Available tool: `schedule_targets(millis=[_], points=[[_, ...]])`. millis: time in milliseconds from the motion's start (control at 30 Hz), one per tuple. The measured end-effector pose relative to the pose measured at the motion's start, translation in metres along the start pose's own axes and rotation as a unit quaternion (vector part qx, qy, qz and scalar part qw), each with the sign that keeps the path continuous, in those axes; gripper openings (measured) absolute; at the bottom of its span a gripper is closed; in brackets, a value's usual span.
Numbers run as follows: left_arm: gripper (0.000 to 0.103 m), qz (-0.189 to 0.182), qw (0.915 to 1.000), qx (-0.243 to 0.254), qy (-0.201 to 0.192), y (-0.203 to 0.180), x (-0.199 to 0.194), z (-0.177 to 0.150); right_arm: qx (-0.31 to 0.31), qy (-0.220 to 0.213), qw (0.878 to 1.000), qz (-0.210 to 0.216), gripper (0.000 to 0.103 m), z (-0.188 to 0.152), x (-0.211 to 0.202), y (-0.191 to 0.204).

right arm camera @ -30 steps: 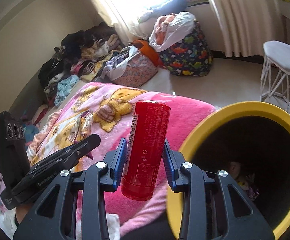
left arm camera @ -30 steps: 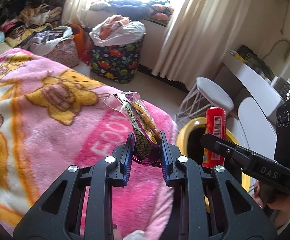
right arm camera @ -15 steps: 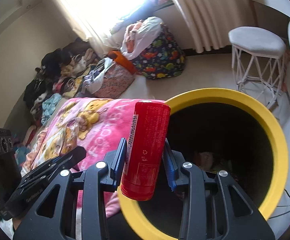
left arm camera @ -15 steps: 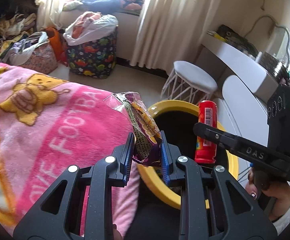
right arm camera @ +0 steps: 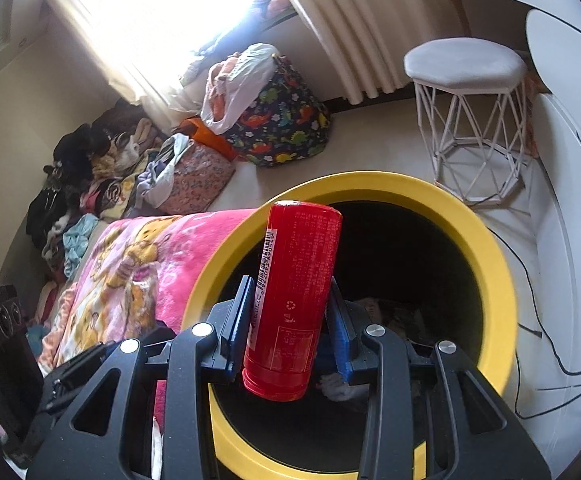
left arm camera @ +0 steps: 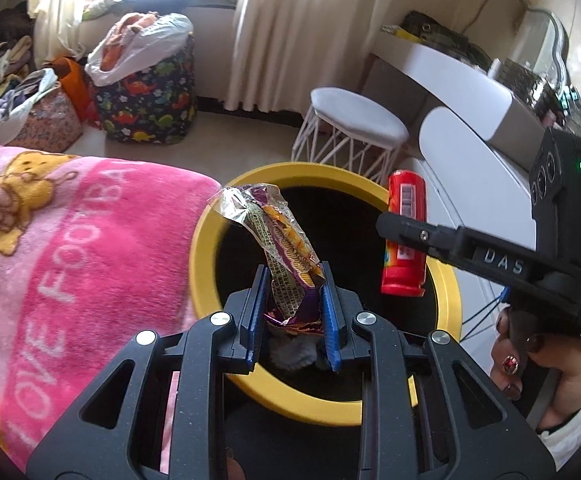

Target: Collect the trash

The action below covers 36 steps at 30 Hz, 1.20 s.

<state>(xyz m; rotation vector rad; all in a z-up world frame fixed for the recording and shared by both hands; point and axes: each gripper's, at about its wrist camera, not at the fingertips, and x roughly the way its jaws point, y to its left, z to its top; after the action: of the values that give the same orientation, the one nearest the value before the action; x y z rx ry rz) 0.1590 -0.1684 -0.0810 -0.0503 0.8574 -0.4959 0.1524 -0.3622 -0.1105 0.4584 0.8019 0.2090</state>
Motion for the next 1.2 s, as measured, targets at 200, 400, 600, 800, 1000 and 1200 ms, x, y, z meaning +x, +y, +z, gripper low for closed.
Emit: schedule_targets(millis=[200, 400, 600, 800, 1000, 1200], points=[[0.025, -0.002, 0.9996, 0.019, 0.023, -0.012, 0.017, -0.002, 0.026, -0.009, 1.0, -0.005, 0.048, 0.002, -0.01, -0.016], [0.058, 0.008, 0.9994, 0.023, 0.024, -0.017, 0.019, -0.004, 0.029, -0.018, 0.999, -0.017, 0.058, -0.001, -0.021, -0.023], [0.086, 0.024, 0.9993, 0.027, 0.009, -0.017, 0.009, -0.004, -0.005, -0.036, 0.999, -0.039, 0.074, -0.005, -0.033, -0.014], [0.092, 0.047, 0.9987, 0.013, -0.01, -0.007, -0.007, -0.005, -0.052, -0.068, 0.995, -0.048, 0.089, -0.012, -0.047, 0.009], [0.092, 0.068, 0.9966, -0.006, -0.046, 0.007, -0.036, -0.01, -0.086, -0.11, 0.989, -0.048, 0.096, -0.021, -0.06, 0.03], [0.092, 0.097, 0.99, -0.027, -0.099, 0.022, -0.072, -0.018, -0.126, -0.158, 0.978, -0.044, 0.096, -0.038, -0.073, 0.053]])
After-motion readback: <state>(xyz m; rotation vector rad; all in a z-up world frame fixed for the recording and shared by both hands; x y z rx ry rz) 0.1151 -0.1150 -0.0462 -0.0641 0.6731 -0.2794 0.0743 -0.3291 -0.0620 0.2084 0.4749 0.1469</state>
